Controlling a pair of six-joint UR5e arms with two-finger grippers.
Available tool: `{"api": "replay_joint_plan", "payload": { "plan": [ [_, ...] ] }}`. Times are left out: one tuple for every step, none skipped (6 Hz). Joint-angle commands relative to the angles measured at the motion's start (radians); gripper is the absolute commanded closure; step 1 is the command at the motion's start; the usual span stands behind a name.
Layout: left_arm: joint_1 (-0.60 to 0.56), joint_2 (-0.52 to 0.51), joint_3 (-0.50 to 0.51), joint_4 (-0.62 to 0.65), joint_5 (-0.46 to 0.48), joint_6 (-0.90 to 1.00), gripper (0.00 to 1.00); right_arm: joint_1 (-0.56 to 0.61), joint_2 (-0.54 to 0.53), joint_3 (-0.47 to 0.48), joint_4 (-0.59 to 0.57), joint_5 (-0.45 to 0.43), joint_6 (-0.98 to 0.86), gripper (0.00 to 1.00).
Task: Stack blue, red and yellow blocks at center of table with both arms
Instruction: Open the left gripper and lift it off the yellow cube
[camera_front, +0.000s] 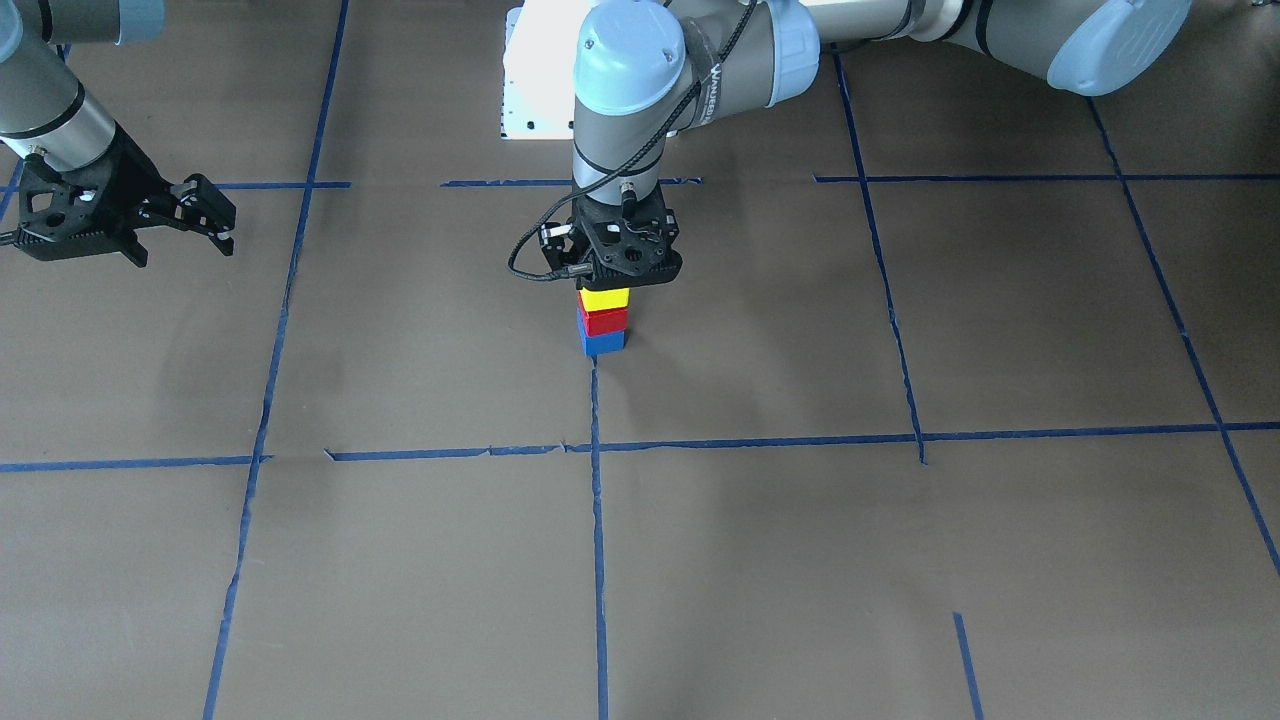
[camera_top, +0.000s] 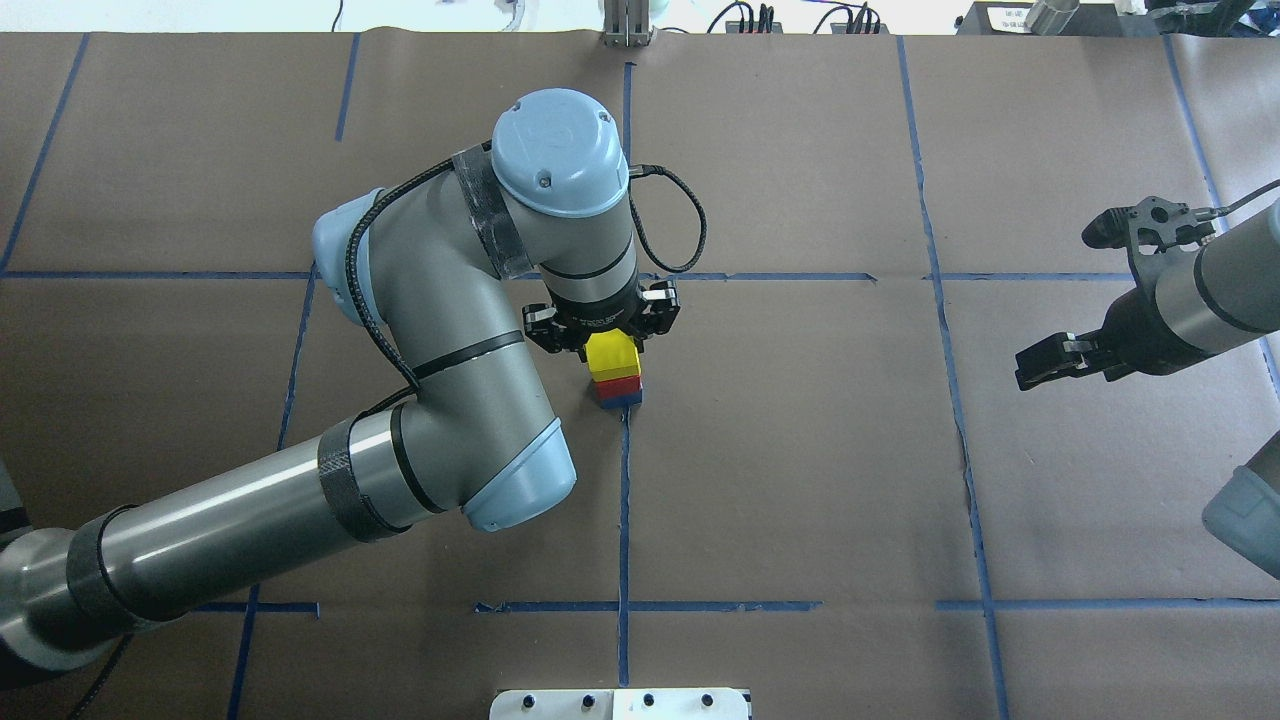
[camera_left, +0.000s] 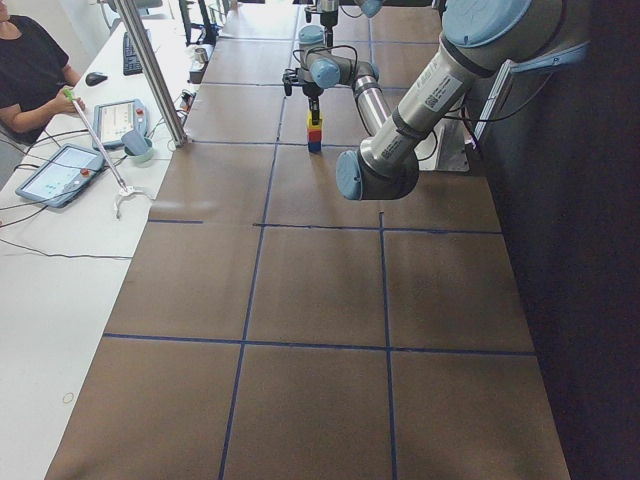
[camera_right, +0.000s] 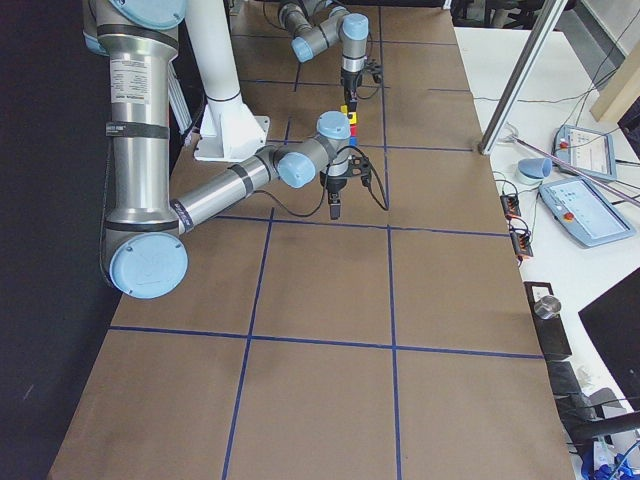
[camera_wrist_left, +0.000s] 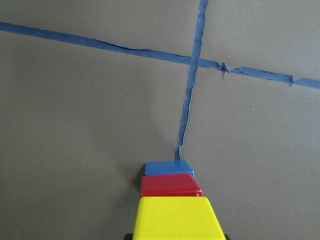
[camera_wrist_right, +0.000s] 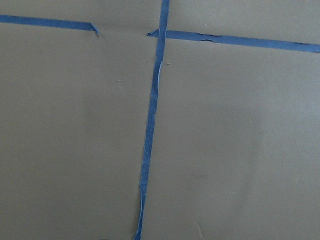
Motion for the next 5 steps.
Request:
{"api": "replay_joint_plan", "payload": {
  "plan": [
    [0.001,-0.001,0.0,0.001,0.0,-0.008,0.72,-0.001,0.001,-0.001,0.0,0.0,0.0,0.0],
    [0.001,-0.001,-0.001,0.001,0.0,-0.015,0.72,-0.001,0.001,-0.003,0.0,0.0,0.0,0.0],
    [0.001,0.002,-0.001,0.001,0.0,-0.015,0.62,-0.001,0.001,-0.003,0.0,0.0,0.0,0.0],
    [0.001,0.001,-0.003,0.001,0.0,-0.015,0.24,-0.001,0.001,-0.003,0.0,0.0,0.0,0.0],
    [0.001,-0.002,-0.003,0.001,0.0,-0.015,0.12,-0.001,0.001,-0.003,0.0,0.0,0.0,0.0]
  ]
}}
